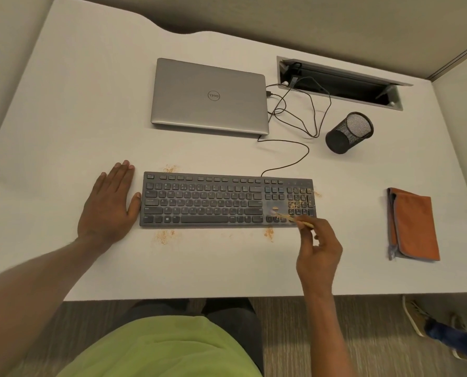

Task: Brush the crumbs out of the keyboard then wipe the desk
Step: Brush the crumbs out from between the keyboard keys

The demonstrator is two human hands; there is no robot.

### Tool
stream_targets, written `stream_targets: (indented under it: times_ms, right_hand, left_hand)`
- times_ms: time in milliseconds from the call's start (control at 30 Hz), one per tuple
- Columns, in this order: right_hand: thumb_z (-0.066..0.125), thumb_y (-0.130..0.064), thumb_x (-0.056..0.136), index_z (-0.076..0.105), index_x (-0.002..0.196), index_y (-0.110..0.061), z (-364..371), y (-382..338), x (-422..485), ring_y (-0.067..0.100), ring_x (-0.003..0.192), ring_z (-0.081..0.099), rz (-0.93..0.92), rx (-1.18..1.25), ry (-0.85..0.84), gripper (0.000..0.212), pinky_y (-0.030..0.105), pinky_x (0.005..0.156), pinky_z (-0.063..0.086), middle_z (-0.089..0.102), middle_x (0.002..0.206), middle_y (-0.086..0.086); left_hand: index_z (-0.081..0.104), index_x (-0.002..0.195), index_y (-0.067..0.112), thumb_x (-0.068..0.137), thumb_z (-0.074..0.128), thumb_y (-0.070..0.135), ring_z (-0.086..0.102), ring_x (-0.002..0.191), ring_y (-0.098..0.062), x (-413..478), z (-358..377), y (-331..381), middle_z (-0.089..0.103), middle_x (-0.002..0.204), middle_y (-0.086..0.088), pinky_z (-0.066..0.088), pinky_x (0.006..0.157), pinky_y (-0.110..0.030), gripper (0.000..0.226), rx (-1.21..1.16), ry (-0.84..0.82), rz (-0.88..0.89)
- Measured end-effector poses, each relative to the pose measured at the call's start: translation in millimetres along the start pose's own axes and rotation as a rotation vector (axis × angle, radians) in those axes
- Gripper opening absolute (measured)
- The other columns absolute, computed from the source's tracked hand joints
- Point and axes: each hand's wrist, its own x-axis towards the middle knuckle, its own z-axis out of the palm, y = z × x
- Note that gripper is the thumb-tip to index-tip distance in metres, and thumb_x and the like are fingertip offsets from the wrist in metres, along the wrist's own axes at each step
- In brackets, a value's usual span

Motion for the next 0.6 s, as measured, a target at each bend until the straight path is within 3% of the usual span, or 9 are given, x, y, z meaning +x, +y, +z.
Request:
stream_targets:
  times_ms: [167, 333, 467, 600]
  right_hand:
    - [0.066, -0.008, 0.100, 0.070, 0.104, -0.033, 7.5, 2.4, 13.2, 0.003, 0.105, 0.063, -0.005, -0.047, -0.144, 0.026, 0.040, 0.085, 0.053, 0.069, 0.108, -0.022]
    - [0.063, -0.012, 0.101, 0.072, 0.108, -0.020, -4.4, 16.7, 18.2, 0.018, 0.104, 0.066, -0.004, -0.126, -0.064, 0.014, 0.054, 0.085, 0.055, 0.072, 0.108, -0.006]
    - [0.065, -0.004, 0.099, 0.072, 0.104, -0.020, -1.3, -0.4, 20.4, 0.005, 0.105, 0.064, -0.005, -0.029, -0.093, 0.019, 0.034, 0.085, 0.053, 0.071, 0.107, -0.013]
    - [0.066, -0.005, 0.099, 0.075, 0.103, -0.018, 3.2, 4.0, 23.2, 0.008, 0.104, 0.065, -0.022, -0.041, -0.200, 0.016, 0.029, 0.087, 0.049, 0.073, 0.106, -0.012]
  left_hand:
    - [0.020, 0.170, 0.011, 0.109, 0.027, 0.044, 0.014, 0.165, -0.017, -0.1, -1.2, 0.3, 0.021, 0.177, -0.004, 0.012, 0.135, -0.044, 0.070, -0.008, 0.003, 0.000]
    - [0.019, 0.171, 0.012, 0.109, 0.026, 0.045, 0.013, 0.165, -0.017, -0.4, -0.7, 0.2, 0.019, 0.178, -0.004, 0.012, 0.135, -0.043, 0.071, -0.008, -0.005, -0.006]
    - [0.019, 0.171, 0.012, 0.108, 0.026, 0.045, 0.013, 0.165, -0.016, 0.1, -0.8, 0.0, 0.019, 0.178, -0.004, 0.011, 0.135, -0.043, 0.071, -0.009, -0.007, -0.012]
    - [0.020, 0.171, 0.012, 0.108, 0.026, 0.045, 0.013, 0.165, -0.016, -0.2, -1.1, 1.3, 0.019, 0.178, -0.003, 0.011, 0.135, -0.043, 0.071, -0.009, -0.007, -0.006]
